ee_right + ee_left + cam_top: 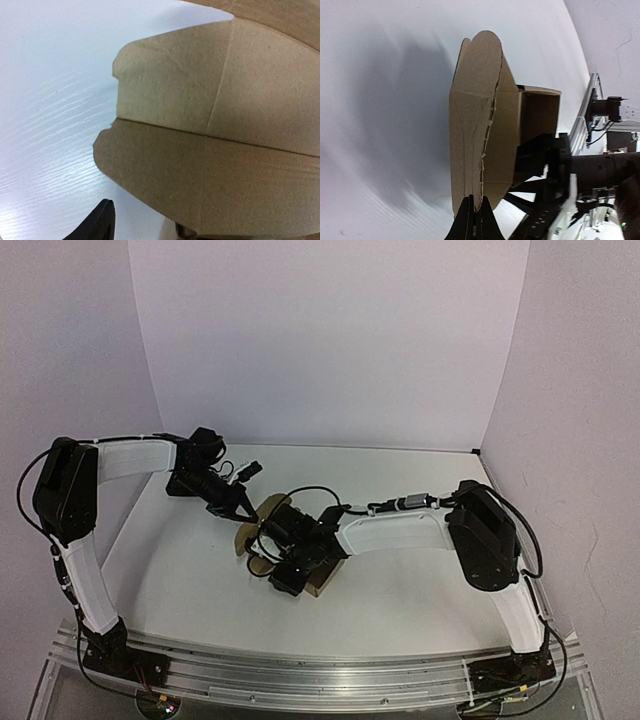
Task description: Fold the paper box
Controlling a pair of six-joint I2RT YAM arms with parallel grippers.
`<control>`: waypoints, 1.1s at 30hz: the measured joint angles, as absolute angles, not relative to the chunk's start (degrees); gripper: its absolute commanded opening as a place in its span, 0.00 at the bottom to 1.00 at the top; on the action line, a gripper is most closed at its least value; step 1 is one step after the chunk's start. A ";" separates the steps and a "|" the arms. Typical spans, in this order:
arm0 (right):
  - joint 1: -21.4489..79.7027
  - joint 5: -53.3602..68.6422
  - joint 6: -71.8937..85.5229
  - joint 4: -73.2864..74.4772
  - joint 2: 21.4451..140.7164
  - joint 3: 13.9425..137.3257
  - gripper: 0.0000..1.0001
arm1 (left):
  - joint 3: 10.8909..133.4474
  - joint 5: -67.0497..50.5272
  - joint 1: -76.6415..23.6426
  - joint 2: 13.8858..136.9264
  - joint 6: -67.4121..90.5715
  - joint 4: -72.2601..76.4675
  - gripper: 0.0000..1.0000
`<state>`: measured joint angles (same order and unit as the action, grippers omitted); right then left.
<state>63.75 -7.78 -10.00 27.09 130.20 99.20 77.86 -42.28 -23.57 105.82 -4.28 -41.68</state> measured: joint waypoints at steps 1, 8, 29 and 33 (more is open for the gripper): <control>63.75 -7.56 -10.02 27.03 129.09 98.43 0.66 | 78.15 -41.03 -23.59 105.82 -5.18 -41.96 0.00; 63.75 -3.22 -9.38 27.02 119.91 94.72 0.74 | 79.50 -35.19 -23.84 105.82 -10.68 -43.21 0.00; 56.81 -4.89 28.96 24.30 89.83 60.77 0.01 | 84.46 -32.82 -26.20 105.82 -16.67 -48.13 0.00; 57.92 -3.27 33.97 20.13 90.30 54.56 0.00 | 86.59 -32.85 -26.86 105.82 -16.73 -49.64 0.00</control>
<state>57.92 -3.27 33.97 20.13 90.30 54.56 86.59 -32.85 -26.86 105.82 -16.73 -49.64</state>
